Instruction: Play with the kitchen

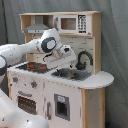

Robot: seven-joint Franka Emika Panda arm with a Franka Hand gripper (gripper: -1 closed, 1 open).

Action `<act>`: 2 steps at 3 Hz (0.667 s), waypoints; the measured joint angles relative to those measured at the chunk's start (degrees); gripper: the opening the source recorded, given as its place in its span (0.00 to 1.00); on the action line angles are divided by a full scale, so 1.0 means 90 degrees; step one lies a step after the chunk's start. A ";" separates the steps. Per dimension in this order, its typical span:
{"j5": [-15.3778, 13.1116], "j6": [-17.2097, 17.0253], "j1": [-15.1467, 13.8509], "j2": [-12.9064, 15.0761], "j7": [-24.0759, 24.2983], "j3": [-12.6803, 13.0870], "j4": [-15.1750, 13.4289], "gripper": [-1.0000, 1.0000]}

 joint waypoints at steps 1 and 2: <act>0.0001 0.0001 -0.0414 0.0127 -0.0009 0.0470 0.0334 1.00; 0.0031 -0.0032 -0.0577 0.0307 -0.0349 0.0950 0.0452 1.00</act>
